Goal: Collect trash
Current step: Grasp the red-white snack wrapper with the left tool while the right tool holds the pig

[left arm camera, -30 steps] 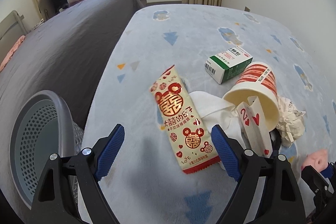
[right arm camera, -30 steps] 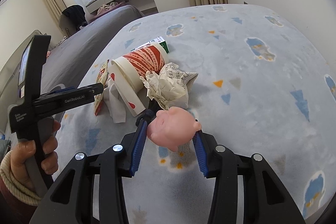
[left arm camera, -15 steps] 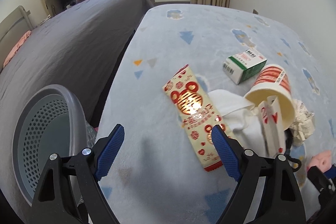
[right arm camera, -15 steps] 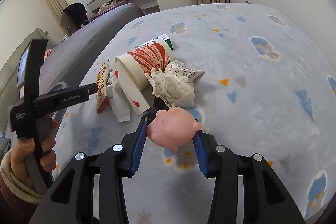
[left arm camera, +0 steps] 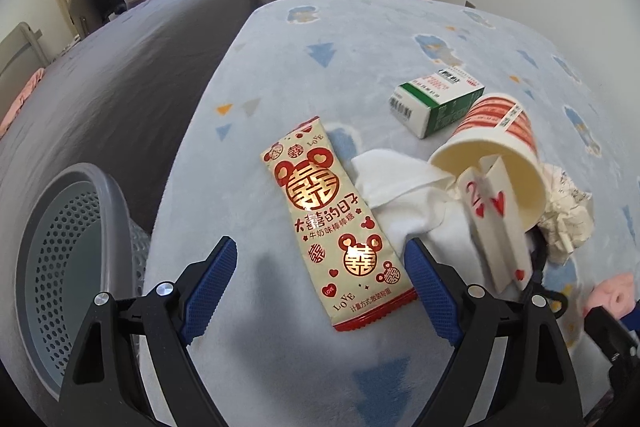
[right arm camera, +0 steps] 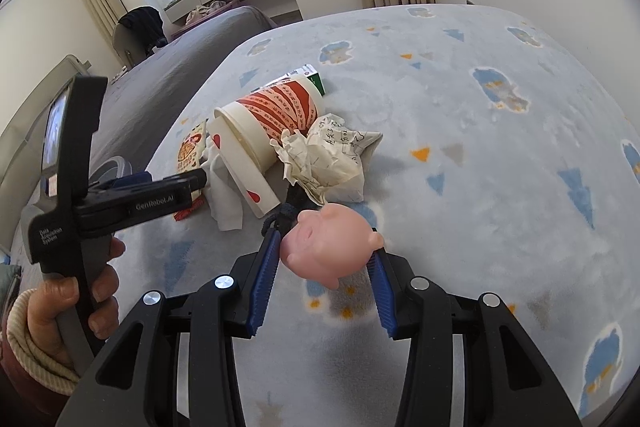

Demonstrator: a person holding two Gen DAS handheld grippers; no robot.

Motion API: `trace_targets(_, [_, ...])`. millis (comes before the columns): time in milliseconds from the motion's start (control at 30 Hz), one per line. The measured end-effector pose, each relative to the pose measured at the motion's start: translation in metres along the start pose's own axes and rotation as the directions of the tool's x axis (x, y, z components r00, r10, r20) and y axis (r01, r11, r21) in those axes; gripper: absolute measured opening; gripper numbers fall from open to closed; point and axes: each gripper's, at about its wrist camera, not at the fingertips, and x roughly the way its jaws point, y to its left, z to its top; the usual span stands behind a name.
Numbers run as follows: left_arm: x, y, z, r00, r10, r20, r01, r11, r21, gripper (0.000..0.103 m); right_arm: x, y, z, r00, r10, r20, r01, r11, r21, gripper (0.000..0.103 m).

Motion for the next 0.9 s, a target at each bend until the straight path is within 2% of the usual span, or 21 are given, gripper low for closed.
trace_targets(233, [-0.005,0.027,-0.014,0.999,0.028,-0.016,-0.028,0.999,-0.041,0.083,-0.005,0.007,0.000,1.000,0.007,0.011,-0.007,1.000,-0.011,0.042])
trace_targets(500, [-0.021,0.040,-0.014,1.000,0.006,0.006,-0.005,0.997,-0.078,0.084,-0.006,0.015,0.001,1.000,0.019,0.015,-0.018,1.000,-0.025,0.042])
trace_targets(833, [0.014,0.033,0.002,0.999,0.008,-0.049,-0.012,0.997,-0.076,0.084,-0.002,0.009,0.002,1.000,0.022,0.001,-0.022,1.000,-0.008,0.042])
trace_targets(900, [0.017,0.032,0.003,0.999,0.006,-0.053,-0.010,0.997,-0.075,0.078,-0.002,0.008,0.002,1.000,0.024,0.001,-0.024,1.000,-0.006,0.042])
